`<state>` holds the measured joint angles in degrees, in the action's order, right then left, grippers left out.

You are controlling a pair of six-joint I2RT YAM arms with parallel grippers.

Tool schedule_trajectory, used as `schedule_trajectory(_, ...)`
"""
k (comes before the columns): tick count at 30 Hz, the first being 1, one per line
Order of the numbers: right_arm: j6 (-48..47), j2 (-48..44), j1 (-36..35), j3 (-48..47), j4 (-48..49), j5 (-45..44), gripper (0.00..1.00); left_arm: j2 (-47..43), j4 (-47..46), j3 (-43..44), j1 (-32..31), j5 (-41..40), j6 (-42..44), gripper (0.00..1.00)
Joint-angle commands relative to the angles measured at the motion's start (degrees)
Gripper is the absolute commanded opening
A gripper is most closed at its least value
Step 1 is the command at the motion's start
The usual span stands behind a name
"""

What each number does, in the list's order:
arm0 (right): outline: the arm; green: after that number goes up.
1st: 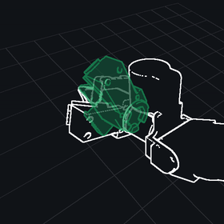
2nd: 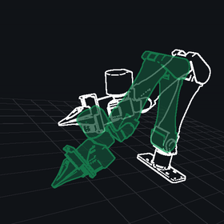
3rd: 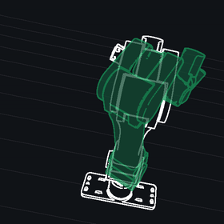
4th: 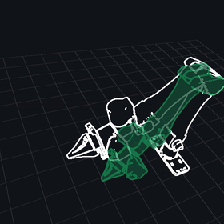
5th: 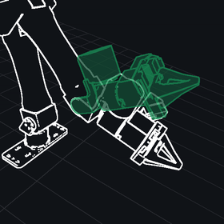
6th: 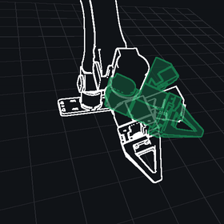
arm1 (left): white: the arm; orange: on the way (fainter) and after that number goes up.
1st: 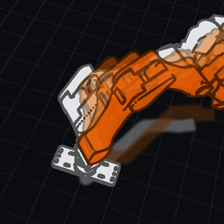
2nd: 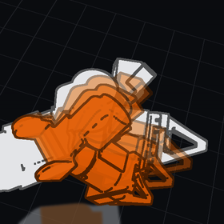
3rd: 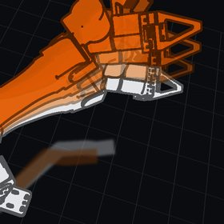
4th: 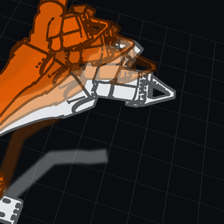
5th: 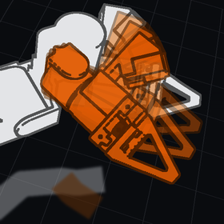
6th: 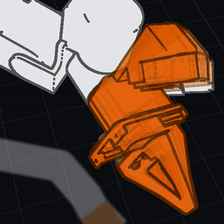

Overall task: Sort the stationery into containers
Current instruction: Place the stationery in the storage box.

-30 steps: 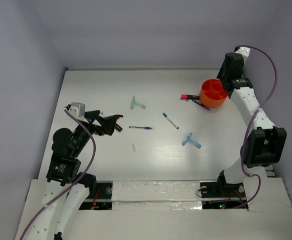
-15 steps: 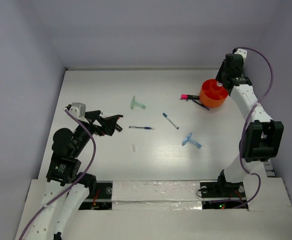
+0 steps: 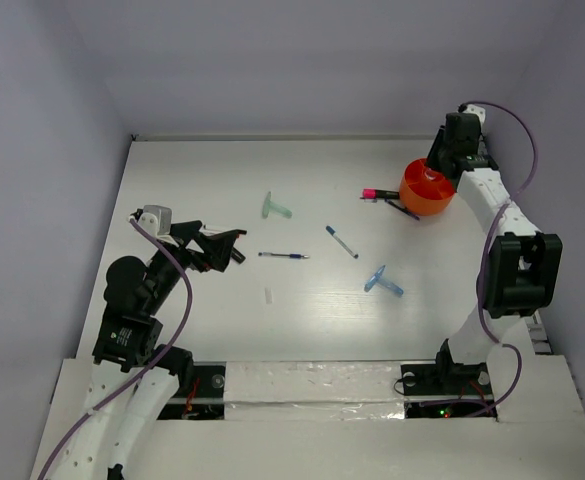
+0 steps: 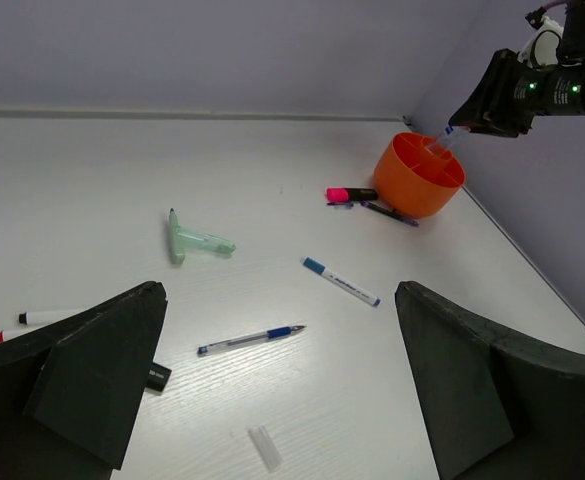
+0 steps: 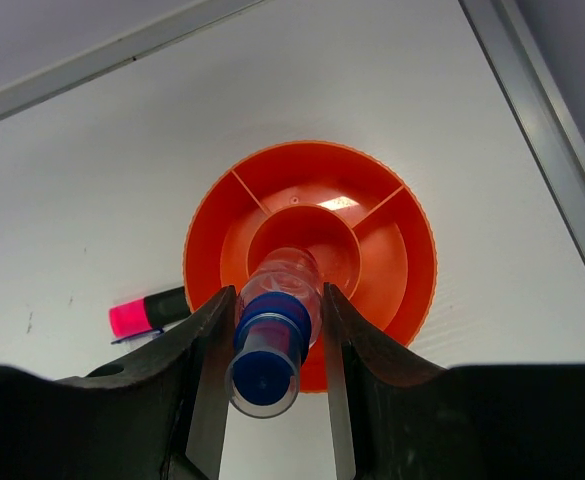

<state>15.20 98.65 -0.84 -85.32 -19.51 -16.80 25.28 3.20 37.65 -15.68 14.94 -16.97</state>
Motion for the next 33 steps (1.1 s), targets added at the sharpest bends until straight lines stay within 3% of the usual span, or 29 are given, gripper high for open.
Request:
schedule_trajectory(1, 0.27, 0.05, -0.21, -0.20, 1.40, 0.45, 0.11, 0.30, -2.67, 2.17, -0.23, 0.18, -0.17, 0.99)
schedule_trajectory(5, 0.18, 0.66, -0.21, -0.90, 0.52, 0.27, 0.19, 0.21, -2.67, 2.17, -0.23, 0.09, -0.25, 0.99)
schedule_trajectory(8, 0.27, 0.40, -0.21, -0.81, 0.70, 0.54, 0.35, 0.21, -2.67, 2.17, -0.23, 0.00, -0.34, 0.99)
schedule_trajectory(9, 0.18, 0.23, -0.21, -0.81, 0.87, 0.62, 0.47, 0.12, -2.67, 2.17, -0.23, 0.00, -0.26, 0.99)
schedule_trajectory(12, 0.18, -1.00, -0.21, -0.81, 1.05, 1.15, 0.66, 0.12, -2.67, 2.17, -0.23, -0.08, -0.34, 0.99)
schedule_trajectory(15, 0.09, -2.23, -0.21, -0.55, 1.23, 2.82, 0.78, 0.12, -2.59, 2.17, -0.23, 0.00, -0.25, 0.99)
schedule_trajectory(17, 0.61, -3.90, -0.21, -0.11, 1.57, 4.92, 0.80, 0.12, -2.67, 2.17, -0.23, 0.00, -0.25, 0.99)
schedule_trajectory(25, 2.11, -10.23, -6.00, 7.87, 5.18, 10.20, 0.78, 0.30, -2.59, 2.08, -0.23, -0.35, -0.61, 0.99)
schedule_trajectory(29, 0.80, -9.97, -13.82, 10.08, 6.32, 12.30, 0.66, 0.39, -2.32, 2.16, -0.23, -1.66, -0.96, 0.99)
schedule_trajectory(30, 0.62, -9.19, -15.40, 10.26, 6.58, 13.10, 0.54, 0.47, -2.24, 2.17, -0.23, -2.19, -1.48, 0.99)
schedule_trajectory(32, 0.18, -7.60, -19.71, 10.09, 7.11, 15.64, 0.42, 0.56, -2.15, 2.08, -0.23, -3.77, -2.01, 0.99)
schedule_trajectory(33, 0.01, -5.42, -21.03, 9.65, 7.20, 16.35, 0.24, 0.56, -2.06, 2.08, -0.23, -4.30, -2.71, 0.99)
